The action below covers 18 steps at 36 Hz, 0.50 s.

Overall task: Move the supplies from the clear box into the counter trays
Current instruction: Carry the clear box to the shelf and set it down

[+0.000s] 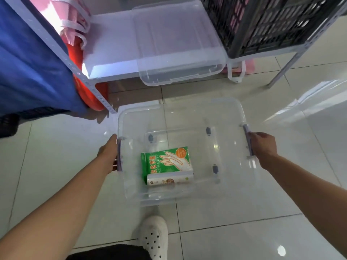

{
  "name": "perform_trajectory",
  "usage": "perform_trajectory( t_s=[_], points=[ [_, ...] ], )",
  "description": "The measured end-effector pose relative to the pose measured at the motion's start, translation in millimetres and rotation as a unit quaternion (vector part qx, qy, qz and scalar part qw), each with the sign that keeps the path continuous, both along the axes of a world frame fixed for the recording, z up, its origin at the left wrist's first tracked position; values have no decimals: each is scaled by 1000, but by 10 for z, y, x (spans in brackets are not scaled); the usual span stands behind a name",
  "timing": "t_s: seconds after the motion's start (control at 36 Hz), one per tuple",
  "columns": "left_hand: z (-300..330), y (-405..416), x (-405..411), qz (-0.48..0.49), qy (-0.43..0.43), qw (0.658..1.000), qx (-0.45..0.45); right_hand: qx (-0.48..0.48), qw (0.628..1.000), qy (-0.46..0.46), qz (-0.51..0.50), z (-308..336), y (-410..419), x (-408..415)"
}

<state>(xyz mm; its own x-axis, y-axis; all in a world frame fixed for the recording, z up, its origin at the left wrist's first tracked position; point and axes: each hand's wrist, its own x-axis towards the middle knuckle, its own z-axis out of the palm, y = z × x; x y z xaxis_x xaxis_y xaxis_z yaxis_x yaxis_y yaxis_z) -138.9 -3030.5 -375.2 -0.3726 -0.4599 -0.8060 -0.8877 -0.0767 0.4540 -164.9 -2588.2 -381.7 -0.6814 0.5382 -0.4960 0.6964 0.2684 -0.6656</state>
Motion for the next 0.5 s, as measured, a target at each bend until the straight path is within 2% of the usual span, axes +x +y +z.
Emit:
perform_trajectory(
  t_s=[0.11, 0.14, 0.19, 0.25, 0.33, 0.39, 0.5],
  points=[
    [-106, -118, -229, -71, -30, 997, 6, 80, 994, 11, 68, -255, 0, -10],
    [-118, -121, -327, -92, -16, 995, -21, 101, 991, 10, 91, -292, -5, -41],
    [-144, -83, -552, -128, 72, 980, -133, 127, 983, 9, 136, -354, -25, -114],
    [-116, 36, -778, -206, 168, 930, -255, 153, 973, 24, 172, -412, -59, -188],
    [-72, 296, -1047, -294, 279, 842, -356, 207, 947, 68, 238, -454, -134, -302],
    [-67, 511, -1204, -353, 296, 793, -398, 243, 925, 80, 280, -453, -182, -306],
    [-48, 913, -1501, -453, 262, 722, -453, 295, 903, 75, 304, -426, -218, -28]
  ],
)
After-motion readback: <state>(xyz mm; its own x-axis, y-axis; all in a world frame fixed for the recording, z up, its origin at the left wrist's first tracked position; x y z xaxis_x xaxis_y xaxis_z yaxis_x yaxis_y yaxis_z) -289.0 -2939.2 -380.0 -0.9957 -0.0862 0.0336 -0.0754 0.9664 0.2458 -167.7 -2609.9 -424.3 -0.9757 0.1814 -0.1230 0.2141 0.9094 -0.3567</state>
